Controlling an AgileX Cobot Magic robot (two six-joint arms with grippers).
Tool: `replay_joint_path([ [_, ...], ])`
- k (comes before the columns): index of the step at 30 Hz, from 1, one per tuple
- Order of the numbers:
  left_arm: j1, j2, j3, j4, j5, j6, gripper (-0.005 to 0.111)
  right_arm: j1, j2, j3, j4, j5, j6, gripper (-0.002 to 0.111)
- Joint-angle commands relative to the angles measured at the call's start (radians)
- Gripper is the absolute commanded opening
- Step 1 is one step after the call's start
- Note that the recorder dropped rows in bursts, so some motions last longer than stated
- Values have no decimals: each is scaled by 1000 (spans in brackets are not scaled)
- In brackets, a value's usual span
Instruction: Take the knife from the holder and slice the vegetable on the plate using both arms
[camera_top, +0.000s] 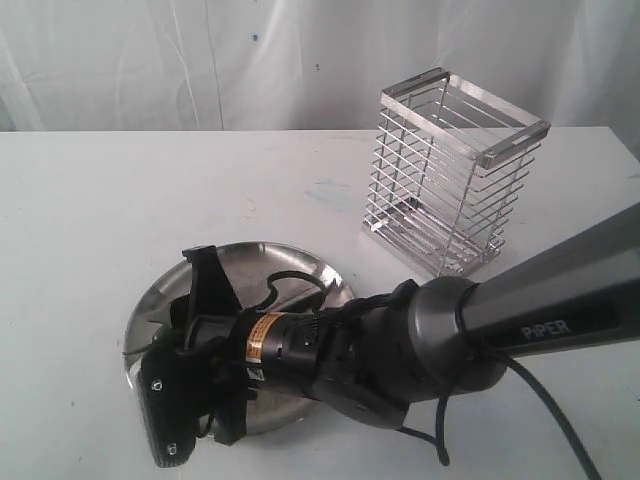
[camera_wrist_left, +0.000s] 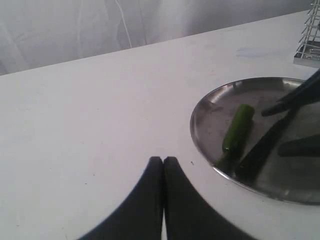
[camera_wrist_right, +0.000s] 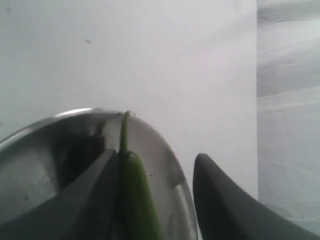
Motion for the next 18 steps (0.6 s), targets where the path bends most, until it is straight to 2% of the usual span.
replay_joint_path([
  [1,-6,-3,3,-2,-1,-6,0,0,-47,5,124,-117,154,46],
  [3,-6,-3,3,-2,-1,-6,0,0,-84,5,295,-179,319,46],
  [6,-6,-3,3,-2,-1,-6,0,-2,-180,5,702,-193,512,46],
  [7,-6,-3,3,-2,-1,-6,0,-2,-220,5,856,-173,520,45],
  [9,-6,-3,3,-2,-1,-6,0,-2,-294,5,1051,-73,463,43],
  [12,-6,-3,3,-2,-1,-6,0,-4,-405,1,1107,210,333,40],
  [15,-6,-3,3,-2,-1,-6,0,-4,-477,-34,1111,514,361,38],
  [18,-6,-3,3,-2,-1,-6,0,-22,-487,-90,1114,685,426,38],
])
